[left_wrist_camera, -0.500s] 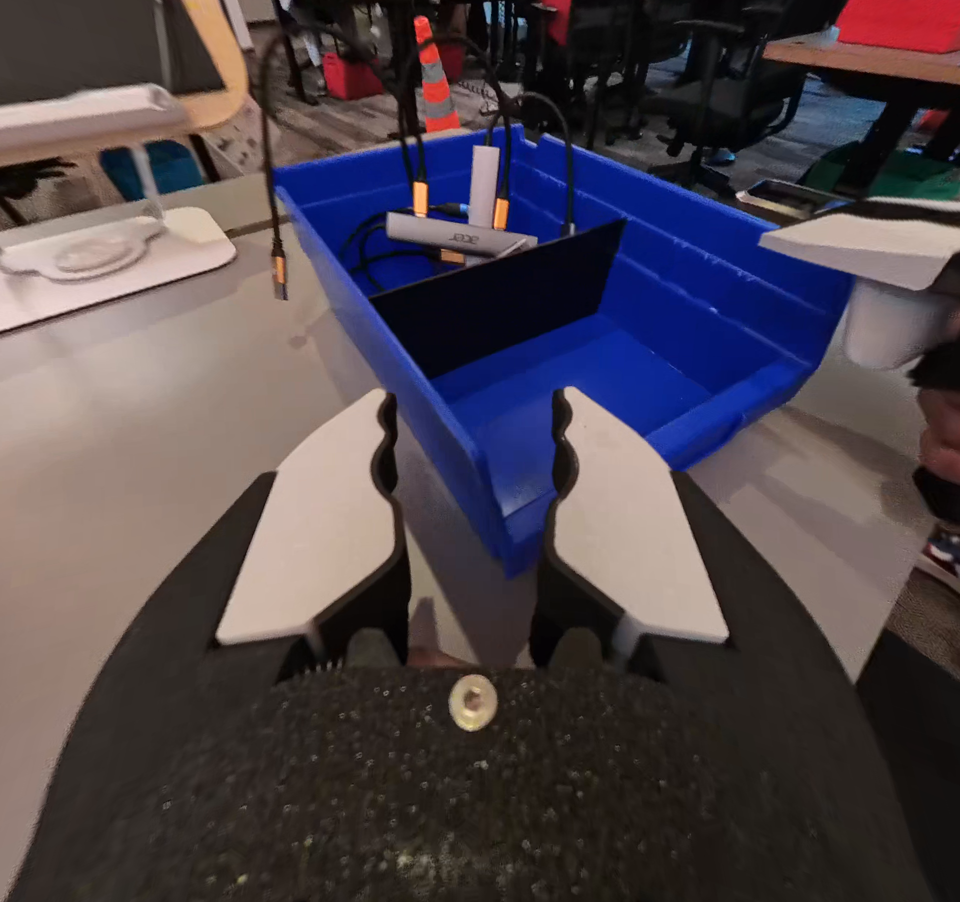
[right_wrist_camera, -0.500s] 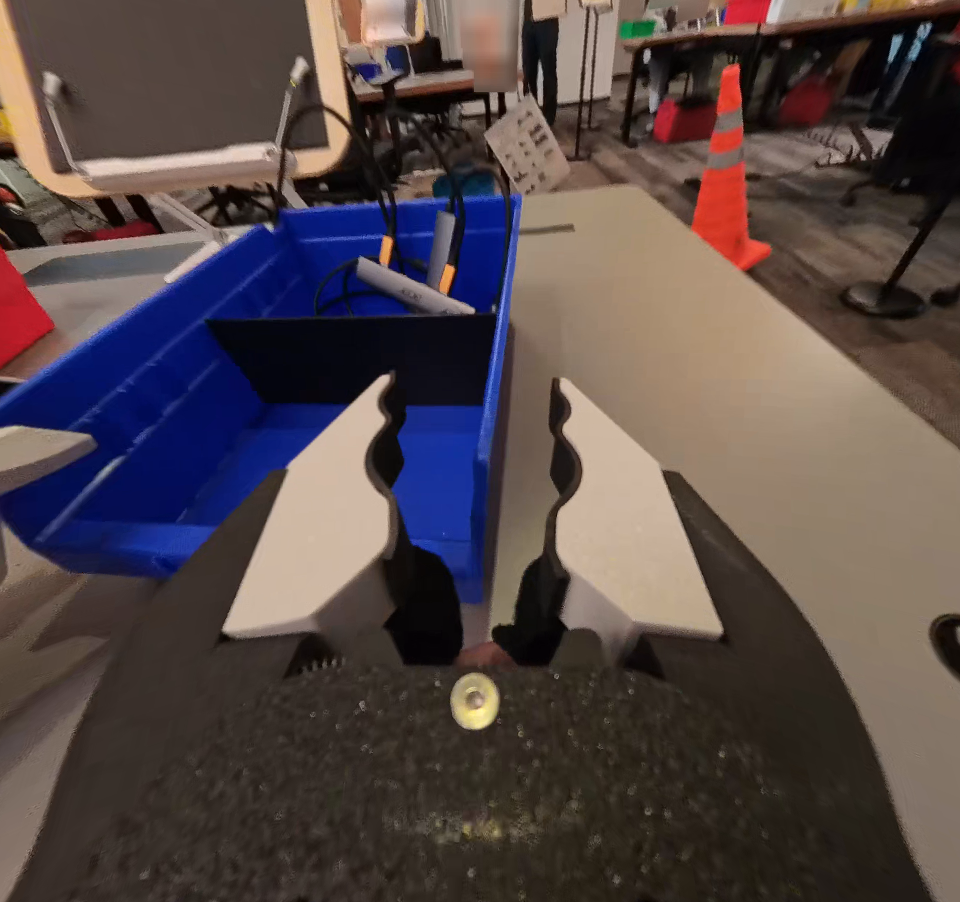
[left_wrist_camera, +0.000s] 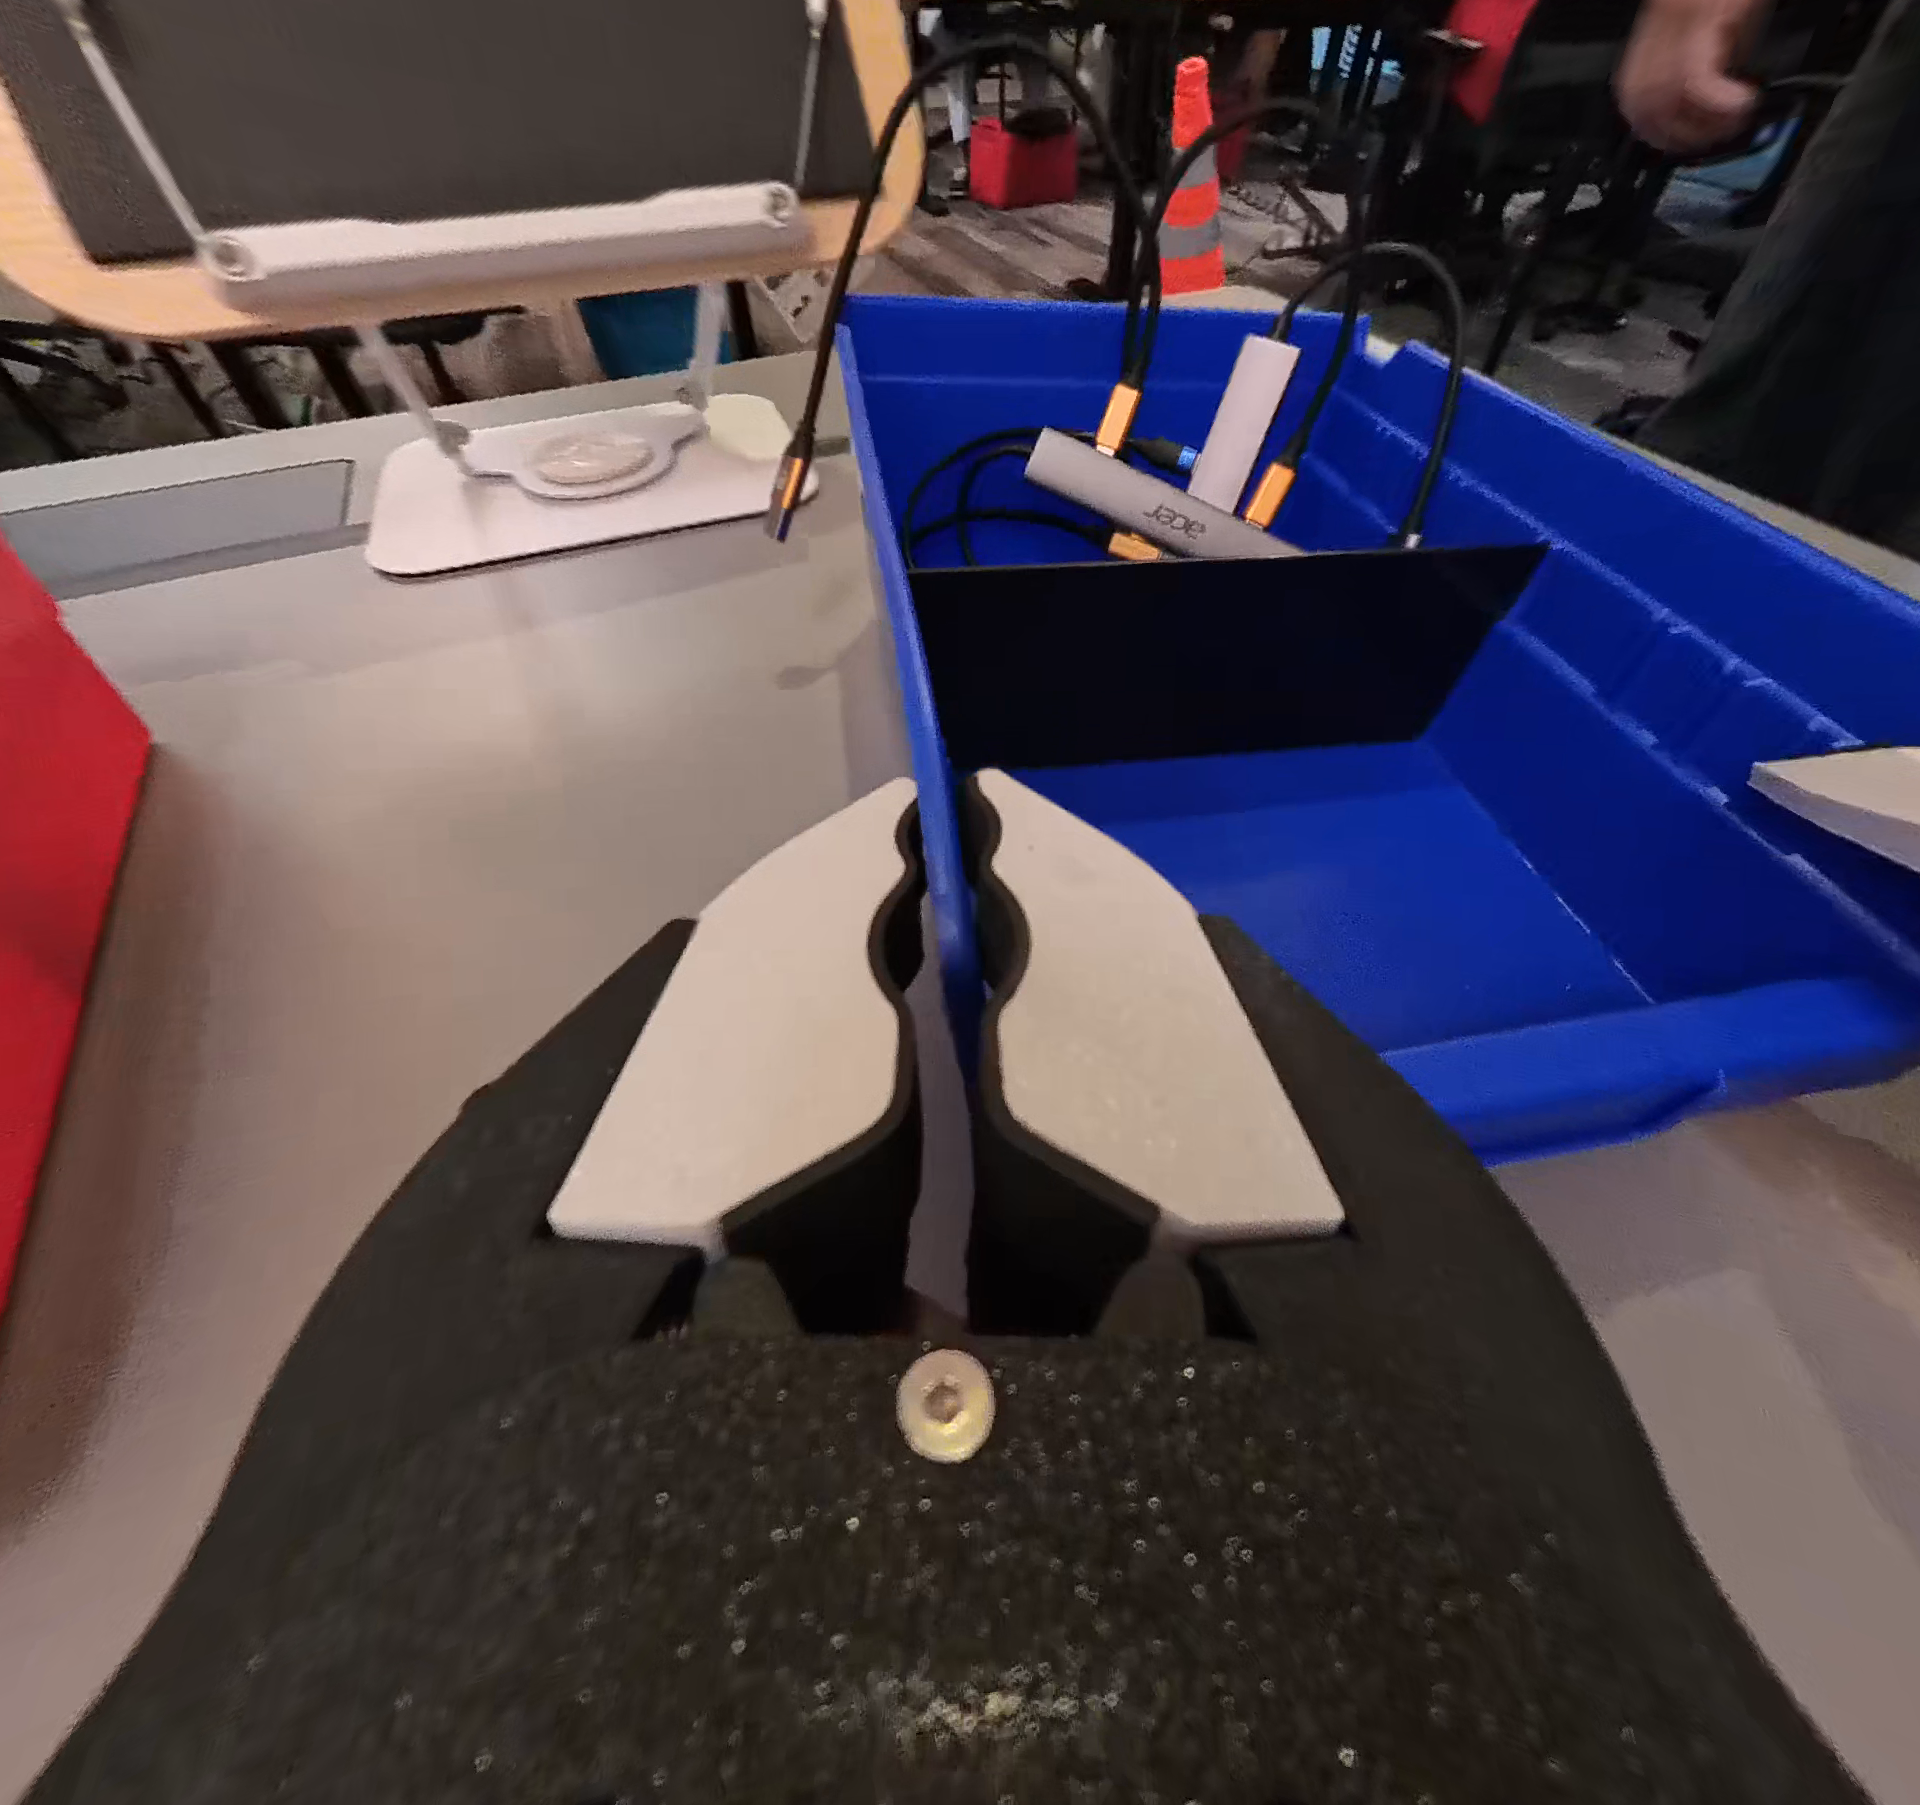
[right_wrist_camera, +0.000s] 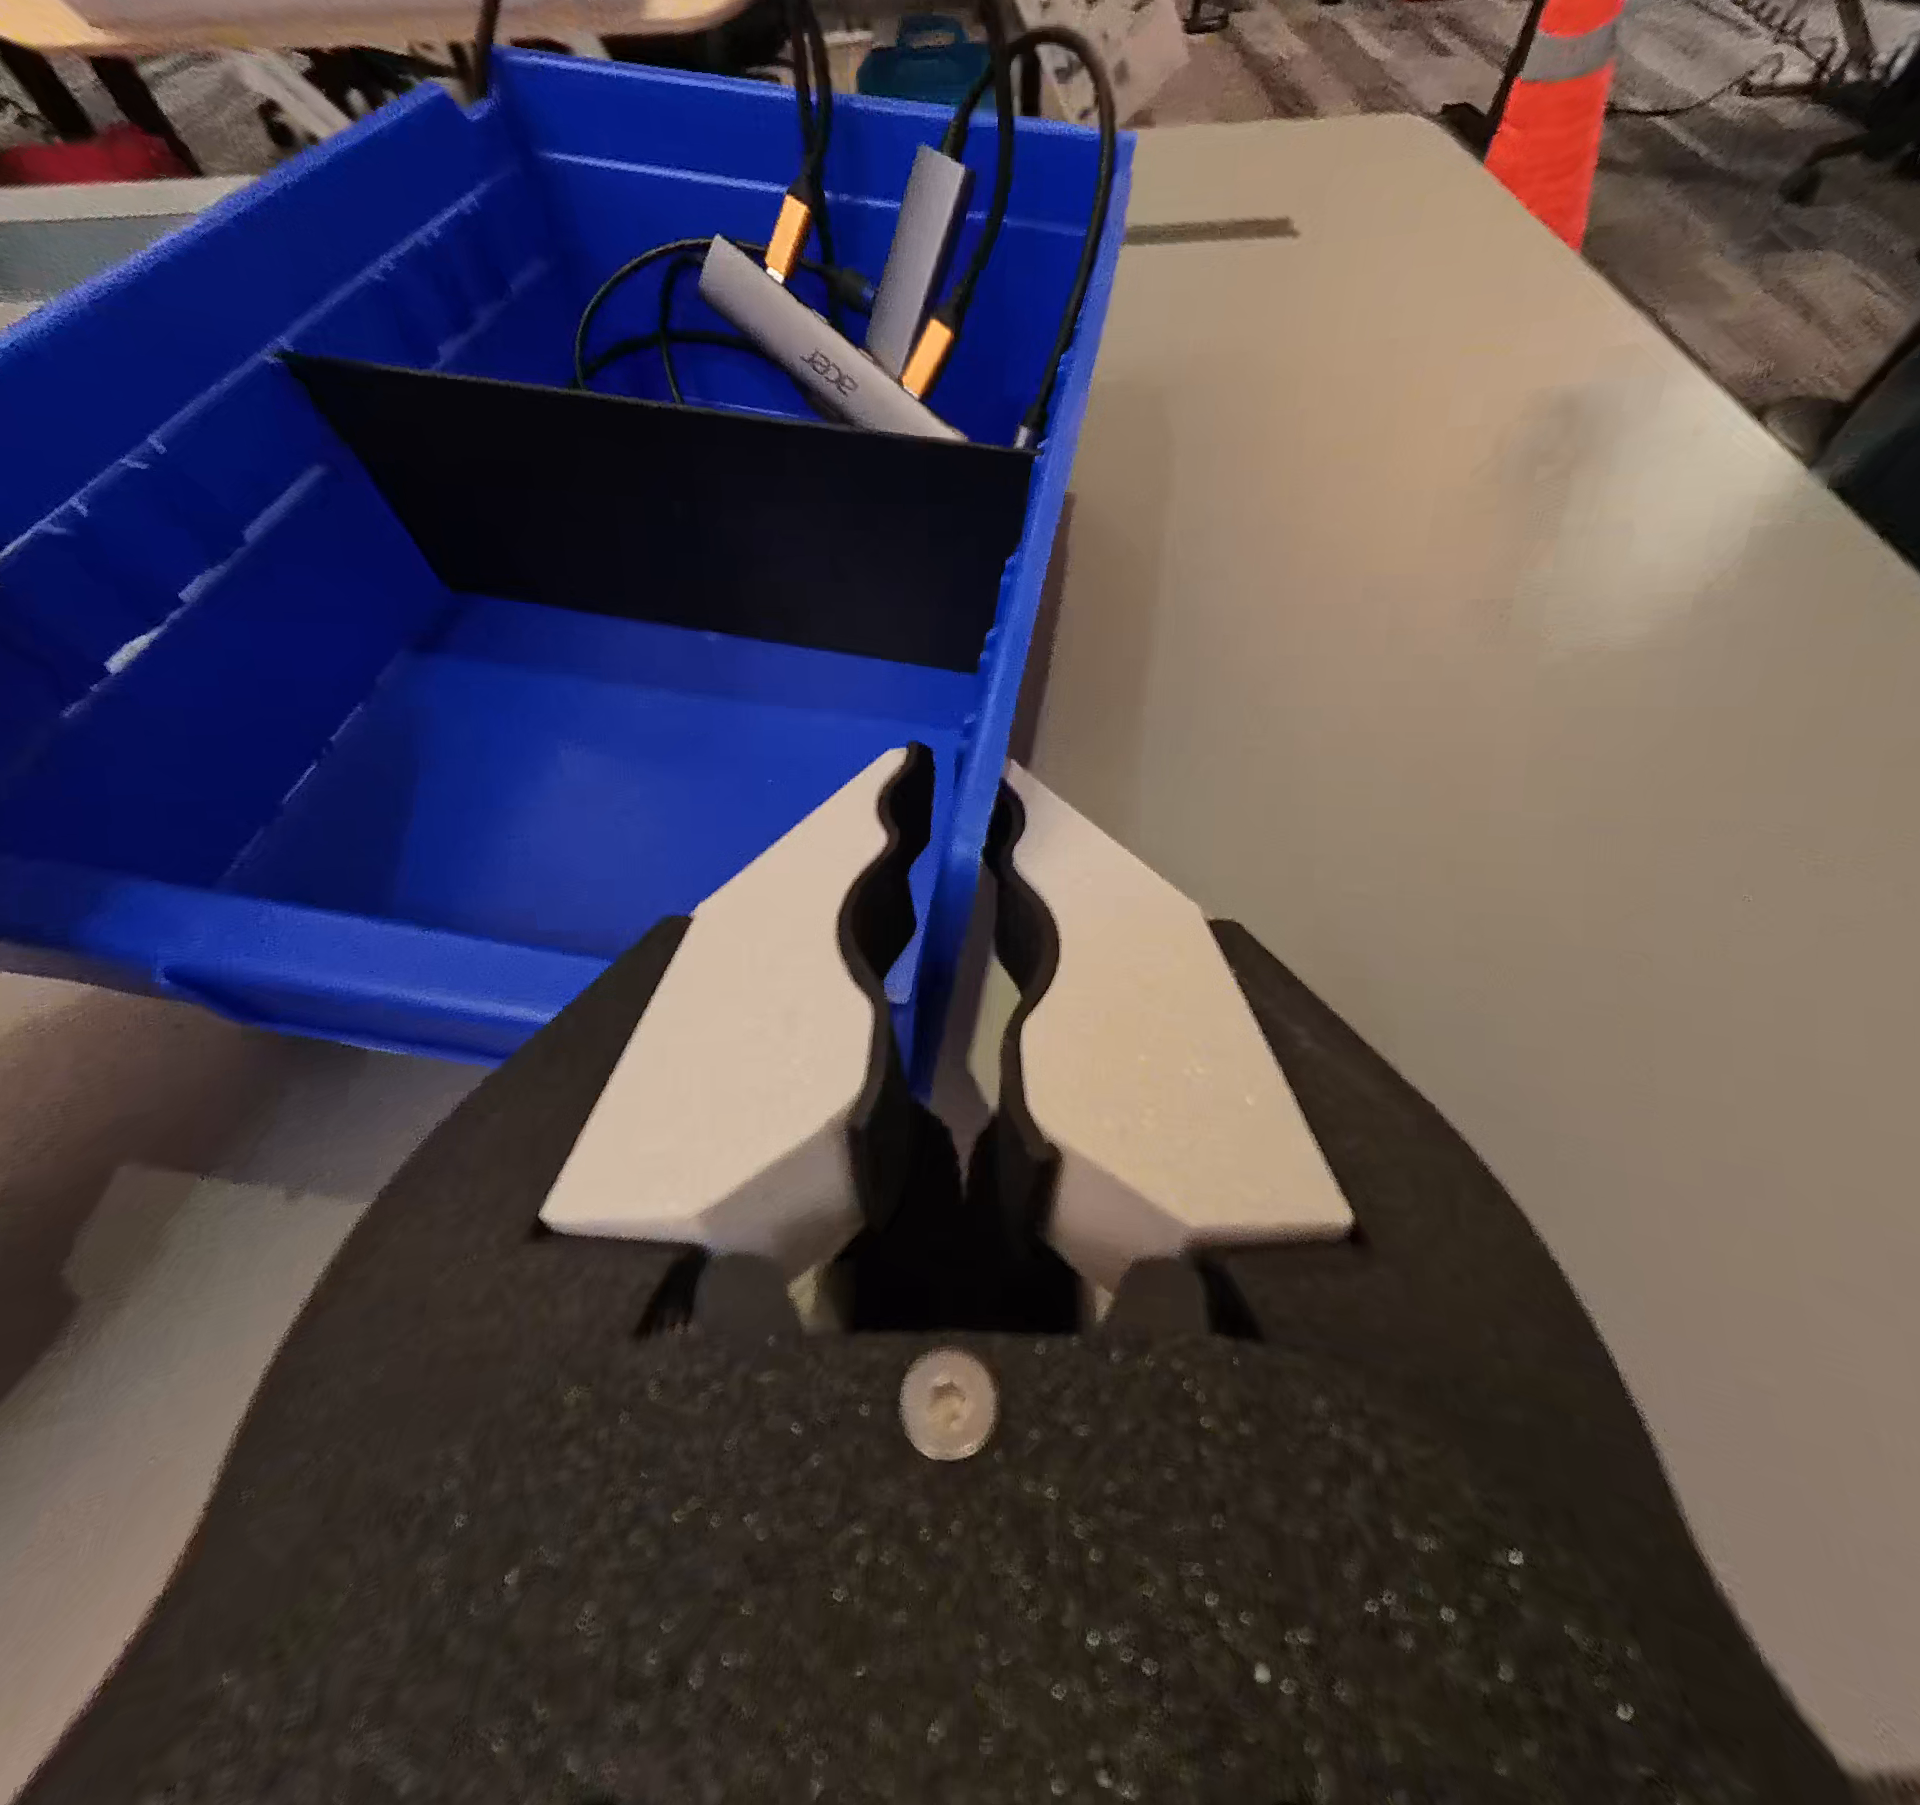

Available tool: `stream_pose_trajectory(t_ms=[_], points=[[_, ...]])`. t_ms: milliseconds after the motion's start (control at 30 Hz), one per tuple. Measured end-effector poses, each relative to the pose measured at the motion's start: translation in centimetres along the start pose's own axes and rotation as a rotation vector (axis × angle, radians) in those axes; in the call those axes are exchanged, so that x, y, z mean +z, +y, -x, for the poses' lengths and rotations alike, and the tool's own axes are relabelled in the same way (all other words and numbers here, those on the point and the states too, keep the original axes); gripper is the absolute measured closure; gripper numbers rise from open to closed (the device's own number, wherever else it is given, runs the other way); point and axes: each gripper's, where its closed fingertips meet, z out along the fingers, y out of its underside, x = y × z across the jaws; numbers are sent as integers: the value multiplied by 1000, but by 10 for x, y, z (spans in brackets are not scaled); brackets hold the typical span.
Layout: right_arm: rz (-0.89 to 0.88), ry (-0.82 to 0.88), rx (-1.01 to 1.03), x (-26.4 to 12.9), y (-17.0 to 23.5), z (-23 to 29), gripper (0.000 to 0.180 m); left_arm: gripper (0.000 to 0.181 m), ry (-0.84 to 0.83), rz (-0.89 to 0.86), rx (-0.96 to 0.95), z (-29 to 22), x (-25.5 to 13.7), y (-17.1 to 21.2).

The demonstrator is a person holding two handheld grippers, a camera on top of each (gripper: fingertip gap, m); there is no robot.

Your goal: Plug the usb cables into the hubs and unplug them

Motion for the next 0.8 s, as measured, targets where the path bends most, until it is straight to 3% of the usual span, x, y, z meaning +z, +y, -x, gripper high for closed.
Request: stream_pose_trajectory(t_ms=[200,367,533,600,700,800], points=[[-53,-99,-81,19,-19,63,173,177,-134,-26,-34,62,-25,-1],[-15,-198,-134,36,-11,109,171,176,-206,28,-63,105,-37,18],[-38,-247,-170,44,-8,122,164,165,-39,64,-56,107,-43,33],[-30,-325,-171,40,-5,127,158,155,80,1,-98,102,-64,20],[-52,-420,-202,27,-5,128,153,151,293,-320,-161,111,-132,-36],[-76,-420,-240,17,-13,116,151,149,146,-363,-235,194,-176,-43]])
